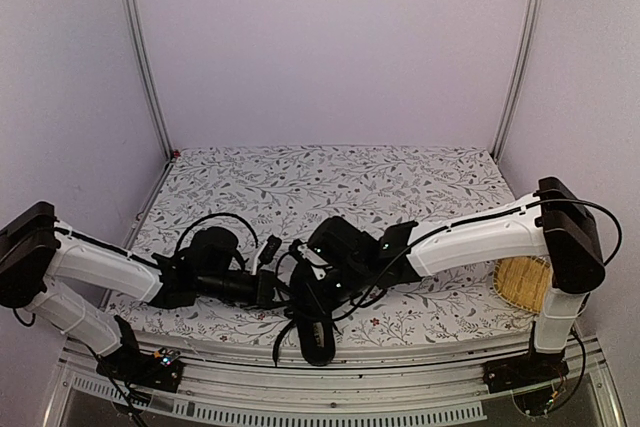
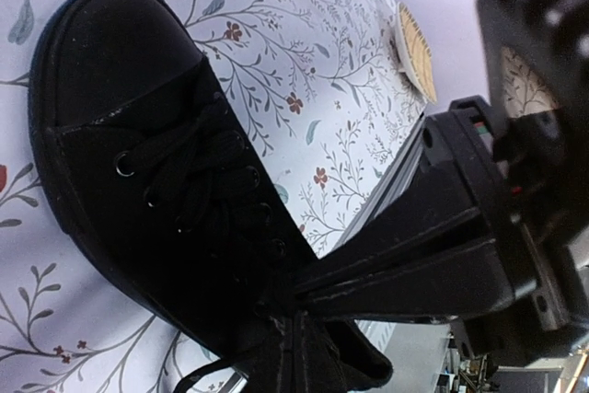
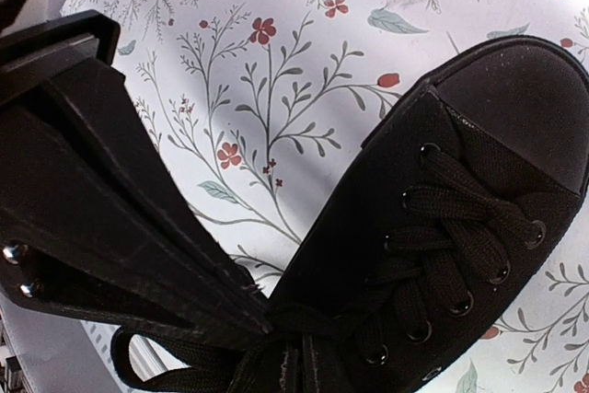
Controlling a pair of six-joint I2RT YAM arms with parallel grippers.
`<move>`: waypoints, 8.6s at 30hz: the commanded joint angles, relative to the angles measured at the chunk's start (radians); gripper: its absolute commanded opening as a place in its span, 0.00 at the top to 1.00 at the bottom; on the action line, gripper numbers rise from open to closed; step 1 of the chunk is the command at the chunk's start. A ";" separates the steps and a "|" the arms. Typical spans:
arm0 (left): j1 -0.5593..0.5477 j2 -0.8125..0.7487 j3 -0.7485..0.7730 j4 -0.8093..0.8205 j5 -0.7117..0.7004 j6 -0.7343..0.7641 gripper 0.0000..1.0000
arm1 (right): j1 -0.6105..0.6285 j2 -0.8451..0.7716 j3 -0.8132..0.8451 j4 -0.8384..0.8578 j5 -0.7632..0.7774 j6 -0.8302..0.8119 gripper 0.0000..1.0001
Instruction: Tie the shoes
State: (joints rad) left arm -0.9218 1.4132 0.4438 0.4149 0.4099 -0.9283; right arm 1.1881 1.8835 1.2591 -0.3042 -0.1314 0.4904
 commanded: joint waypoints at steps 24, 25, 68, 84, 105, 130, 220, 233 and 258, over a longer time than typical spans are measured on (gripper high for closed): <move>0.008 -0.061 -0.098 0.036 -0.093 -0.052 0.76 | 0.026 0.014 -0.066 0.037 0.021 0.037 0.98; 0.008 -0.058 -0.103 0.037 -0.102 -0.060 0.72 | 0.026 0.011 -0.071 0.037 0.020 0.037 0.98; -0.020 0.112 0.021 0.086 0.028 0.037 0.54 | 0.039 -0.085 -0.239 0.190 0.023 0.046 0.98; -0.031 0.106 0.002 0.191 -0.039 0.052 1.00 | 0.051 -0.113 -0.240 0.185 0.030 0.025 0.98; -0.102 0.040 0.004 0.113 -0.118 0.134 1.00 | 0.057 -0.183 -0.260 0.273 0.155 0.112 0.98; -0.121 0.004 -0.054 0.177 -0.133 0.075 1.00 | 0.058 -0.010 -0.292 0.497 0.234 0.130 0.98; 0.015 0.219 -0.008 0.298 0.067 -0.069 1.00 | 0.074 -0.063 -0.357 0.524 0.297 0.154 0.98; 0.015 0.152 -0.027 0.209 -0.036 -0.085 1.00 | 0.074 -0.219 -0.448 0.477 0.348 0.148 0.83; 0.015 0.135 -0.028 0.203 -0.033 -0.084 1.00 | 0.076 -0.050 -0.164 0.407 0.268 0.048 0.50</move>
State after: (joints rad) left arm -0.9092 1.5688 0.4252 0.6209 0.3813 -1.0153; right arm 1.2629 1.7935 1.0557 0.1204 0.1661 0.5560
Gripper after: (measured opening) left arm 0.002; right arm 0.548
